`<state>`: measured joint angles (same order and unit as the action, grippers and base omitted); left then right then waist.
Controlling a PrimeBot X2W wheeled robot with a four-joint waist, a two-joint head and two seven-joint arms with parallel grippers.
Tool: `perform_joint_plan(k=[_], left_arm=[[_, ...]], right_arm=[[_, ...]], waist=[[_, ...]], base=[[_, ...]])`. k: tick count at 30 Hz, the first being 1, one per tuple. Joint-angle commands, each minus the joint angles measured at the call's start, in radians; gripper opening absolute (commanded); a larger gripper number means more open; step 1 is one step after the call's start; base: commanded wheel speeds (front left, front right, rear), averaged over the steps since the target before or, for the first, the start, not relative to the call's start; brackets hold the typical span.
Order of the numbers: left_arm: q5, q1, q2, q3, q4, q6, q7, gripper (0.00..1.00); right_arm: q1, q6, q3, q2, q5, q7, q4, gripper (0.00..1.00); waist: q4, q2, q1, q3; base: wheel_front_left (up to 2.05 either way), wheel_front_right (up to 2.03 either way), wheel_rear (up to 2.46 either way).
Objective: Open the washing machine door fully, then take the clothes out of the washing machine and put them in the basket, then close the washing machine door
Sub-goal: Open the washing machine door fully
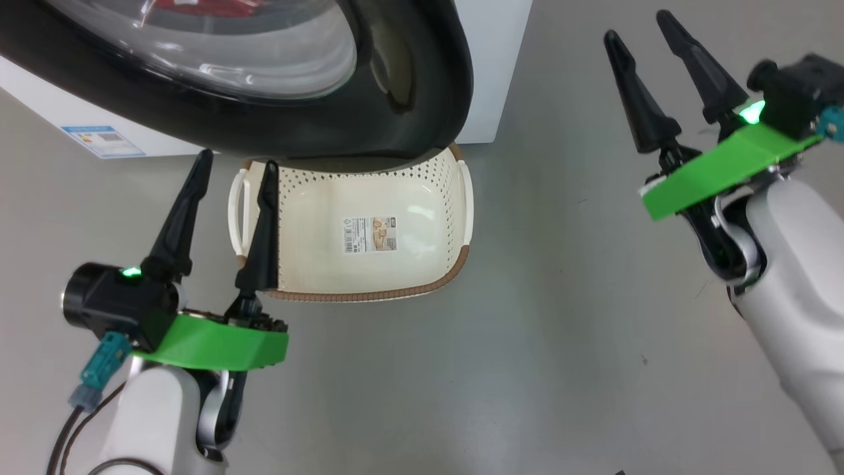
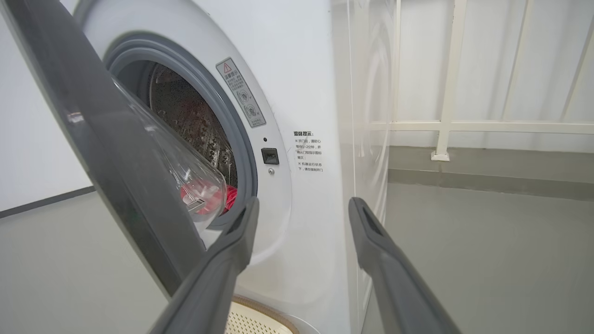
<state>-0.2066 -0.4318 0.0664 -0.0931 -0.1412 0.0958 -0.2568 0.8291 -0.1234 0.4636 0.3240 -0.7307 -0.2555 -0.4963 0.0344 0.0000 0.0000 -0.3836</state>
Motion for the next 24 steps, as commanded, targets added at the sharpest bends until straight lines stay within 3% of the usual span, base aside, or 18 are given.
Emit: perform_joint_plan(k=[1, 6, 9, 15, 24], left_arm=[[0.008, 0.016, 0.024, 0.035, 0.036, -0.008, -0.005, 1.00], [0.020, 0.037, 0.015, 0.046, 0.067, -0.010, -0.005, 1.00], [0.025, 0.043, 0.010, 0.053, 0.082, -0.012, -0.005, 1.00], [0.030, 0.054, 0.002, 0.058, 0.092, -0.011, -0.005, 1.00], [0.028, 0.063, -0.006, 0.062, 0.085, -0.006, -0.005, 1.00]], right_arm=[[-0.068, -0.007, -0.037, -0.020, 0.063, -0.006, 0.051, 1.00], [-0.240, -0.007, -0.218, -0.103, 0.320, -0.006, 0.198, 1.00], [-0.301, -0.007, -0.279, -0.145, 0.394, -0.006, 0.269, 1.00], [-0.391, -0.007, -0.345, -0.187, 0.471, -0.006, 0.383, 1.00], [-0.481, -0.007, -0.408, -0.225, 0.535, -0.006, 0.427, 1.00]], waist=[[-0.001, 0.0000, 0.0000, 0.000], [-0.005, 0.0000, 0.0000, 0.002], [-0.007, 0.0000, 0.0000, 0.000], [-0.007, 0.0000, 0.0000, -0.002], [0.004, 0.0000, 0.0000, 0.013]], base=[[0.00, 0.00, 0.00], [0.00, 0.00, 0.00], [0.00, 0.00, 0.00], [0.00, 0.00, 0.00], [0.00, 0.00, 0.00]])
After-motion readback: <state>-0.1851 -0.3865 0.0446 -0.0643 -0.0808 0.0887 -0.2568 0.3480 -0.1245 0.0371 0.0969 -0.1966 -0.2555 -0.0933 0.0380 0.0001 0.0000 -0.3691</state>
